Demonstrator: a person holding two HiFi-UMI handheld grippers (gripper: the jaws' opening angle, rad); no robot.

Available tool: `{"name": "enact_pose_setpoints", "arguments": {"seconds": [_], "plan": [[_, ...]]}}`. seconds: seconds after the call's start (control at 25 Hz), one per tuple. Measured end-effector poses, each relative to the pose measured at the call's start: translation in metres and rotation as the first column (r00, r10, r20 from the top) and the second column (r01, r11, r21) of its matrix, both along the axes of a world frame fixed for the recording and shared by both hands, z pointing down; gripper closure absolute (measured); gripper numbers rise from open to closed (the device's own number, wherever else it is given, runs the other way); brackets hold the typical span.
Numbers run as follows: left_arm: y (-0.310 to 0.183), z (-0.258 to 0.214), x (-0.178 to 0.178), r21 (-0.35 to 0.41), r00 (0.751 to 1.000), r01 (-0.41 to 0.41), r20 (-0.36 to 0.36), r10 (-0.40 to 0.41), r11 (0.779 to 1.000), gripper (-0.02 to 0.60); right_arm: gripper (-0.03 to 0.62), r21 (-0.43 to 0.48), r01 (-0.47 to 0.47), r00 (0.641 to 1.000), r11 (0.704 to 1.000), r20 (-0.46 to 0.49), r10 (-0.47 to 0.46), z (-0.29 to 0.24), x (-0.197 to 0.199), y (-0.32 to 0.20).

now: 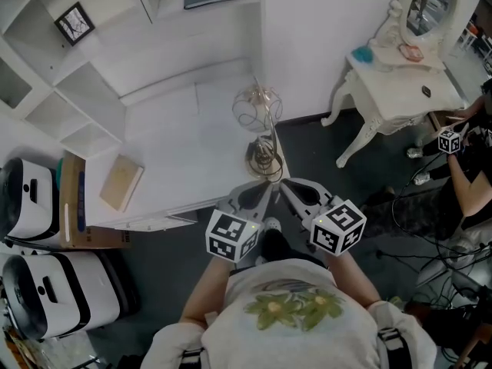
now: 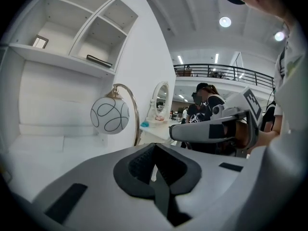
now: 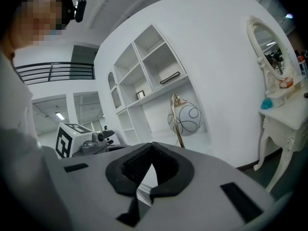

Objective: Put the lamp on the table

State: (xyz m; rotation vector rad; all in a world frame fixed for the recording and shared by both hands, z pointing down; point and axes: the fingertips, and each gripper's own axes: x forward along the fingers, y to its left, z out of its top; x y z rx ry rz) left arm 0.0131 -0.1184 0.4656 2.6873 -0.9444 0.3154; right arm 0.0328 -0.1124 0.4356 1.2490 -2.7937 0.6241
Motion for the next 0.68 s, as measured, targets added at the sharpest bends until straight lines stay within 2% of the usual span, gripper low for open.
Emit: {"name": "enact_pose_setpoints", "arguments": {"seconds": [0.36,0.68], "plan": [[0.023,0.001,0.001,-0.002,1.000,0.006,-0.022,-0.006,1.000,0.552,0.563,-0.019,-0.035,0.999,0.999,-0.015,0.034,0.007,0.009,0.022],[0.042,0.005,0.000,0.022,1.000,0.004,-0.007,-0.004,1.000,0.552,0.563,-0.037,-0.026,0.999,0.999,-0.023,0.025,0.013,0.005,0.041]]}}
